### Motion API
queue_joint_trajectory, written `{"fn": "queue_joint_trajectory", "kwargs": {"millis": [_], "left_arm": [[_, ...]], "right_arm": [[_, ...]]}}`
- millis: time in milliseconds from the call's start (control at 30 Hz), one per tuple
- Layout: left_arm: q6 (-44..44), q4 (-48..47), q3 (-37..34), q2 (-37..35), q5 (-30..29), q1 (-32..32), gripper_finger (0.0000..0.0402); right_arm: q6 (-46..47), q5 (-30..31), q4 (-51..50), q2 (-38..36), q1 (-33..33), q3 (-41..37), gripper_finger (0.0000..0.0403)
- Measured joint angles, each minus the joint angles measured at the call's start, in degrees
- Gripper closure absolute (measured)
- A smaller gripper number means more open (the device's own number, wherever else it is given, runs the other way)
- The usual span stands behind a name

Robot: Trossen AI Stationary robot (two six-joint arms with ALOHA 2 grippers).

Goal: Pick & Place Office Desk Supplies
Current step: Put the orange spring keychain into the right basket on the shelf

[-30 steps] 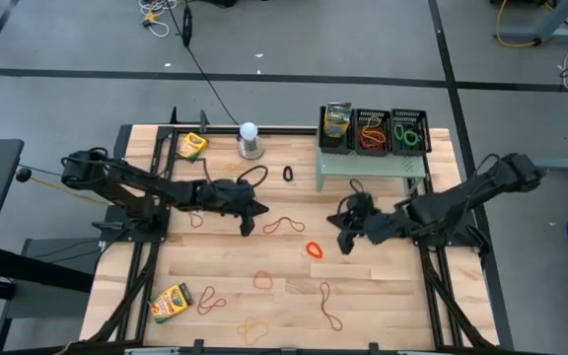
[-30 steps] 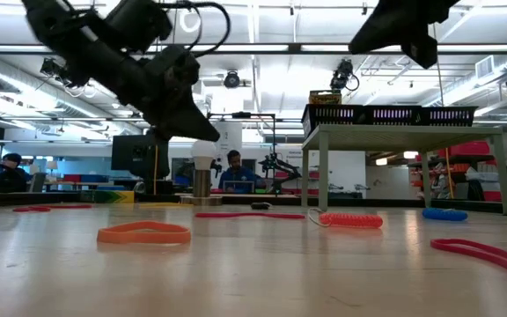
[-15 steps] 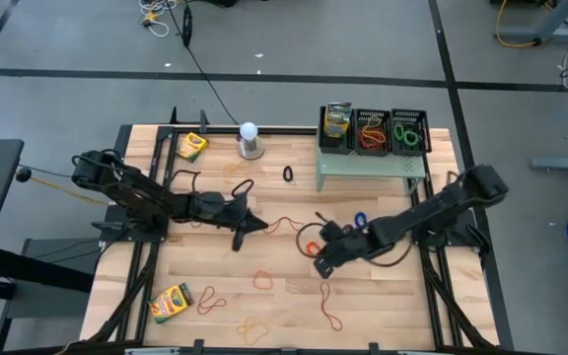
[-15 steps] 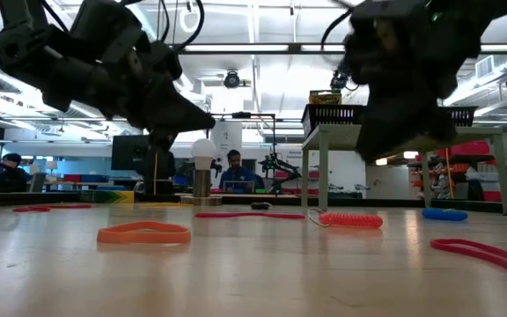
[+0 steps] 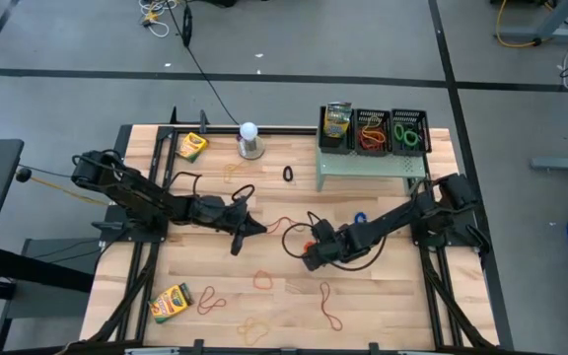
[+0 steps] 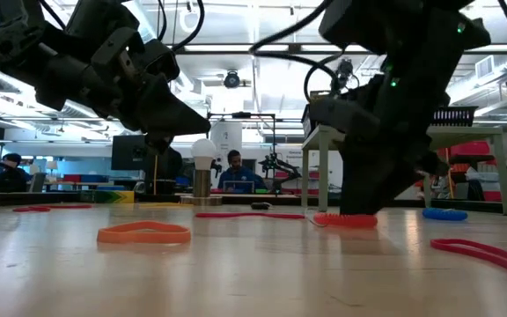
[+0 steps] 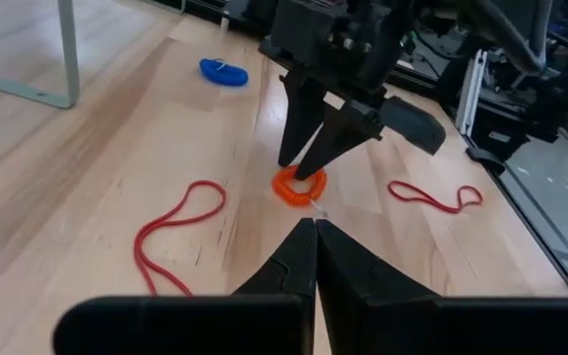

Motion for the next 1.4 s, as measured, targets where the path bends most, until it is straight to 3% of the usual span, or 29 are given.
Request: {"fn": "queue_joint_trajectory", "kwargs": {"millis": [300, 467, 733, 867, 1000, 1233, 1333, 1400], "left_arm": [[-0.76, -0.42, 0.00, 0.02, -3.73, 0.00, 0.0392], [-2.39, -0.42, -0.01, 0.02, -6.49, 0.04, 0.0391], [-4.59, -2.07, -0.02, 0.04, -9.97, 0.04, 0.0391], [-5.71, -2.49, -0.01, 0.04, -11.78, 0.09, 0.0391], [-6.73, -2.50, -0.02, 0.04, -13.91, 0.09, 0.0391], [-10.76, -2.74, -0.01, 0.04, -16.81, 0.03, 0.0391], [-10.71, -2.92, -0.01, 0.04, -16.66, 0.02, 0.0391], [-10.66, -2.94, -0.02, 0.04, -16.67, 0.02, 0.0391]], "right_arm": [[-4.36, -4.07, 0.59, -0.55, -2.32, -0.01, 0.0352], [-4.61, -3.17, -1.07, -3.58, -3.98, -0.04, 0.0393], [-10.52, -1.42, -7.01, -10.83, -7.57, -0.04, 0.0394], [-12.20, -7.35, -7.70, -11.34, -10.92, -0.04, 0.0400], [-4.14, -10.72, -5.62, -9.74, -12.41, -2.20, 0.0401], [21.77, -5.25, 14.19, -11.36, -9.25, -16.96, 0.0402], [25.10, -3.11, 16.06, -12.27, -7.96, -19.94, 0.0398], [21.53, -3.23, 15.94, -12.75, -7.60, -20.15, 0.0386]]}}
